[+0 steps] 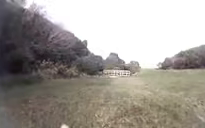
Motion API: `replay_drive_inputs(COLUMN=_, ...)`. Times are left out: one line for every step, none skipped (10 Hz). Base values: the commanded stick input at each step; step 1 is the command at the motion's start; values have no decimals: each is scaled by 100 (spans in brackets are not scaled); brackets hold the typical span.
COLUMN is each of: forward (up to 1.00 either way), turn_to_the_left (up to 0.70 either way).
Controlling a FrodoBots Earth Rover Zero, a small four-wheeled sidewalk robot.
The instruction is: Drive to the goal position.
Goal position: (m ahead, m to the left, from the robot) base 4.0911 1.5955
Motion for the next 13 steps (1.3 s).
replay_drive_inputs(forward=0, turn_to_the_left=0)
replay_drive_inputs(forward=0, turn_to_the_left=0)
replay_drive_inputs(forward=30, turn_to_the_left=0)
replay_drive_inputs(forward=83, turn_to_the_left=0)
replay_drive_inputs(forward=85, turn_to_the_left=0)
replay_drive_inputs(forward=85, turn_to_the_left=0)
replay_drive_inputs(forward=85, turn_to_the_left=0)
replay_drive_inputs(forward=85, turn_to_the_left=0)
replay_drive_inputs(forward=85, turn_to_the_left=0)
replay_drive_inputs(forward=85, turn_to_the_left=0)
replay_drive_inputs(forward=85, turn_to_the_left=0)
replay_drive_inputs(forward=85, turn_to_the_left=0)
replay_drive_inputs(forward=85, turn_to_the_left=0)
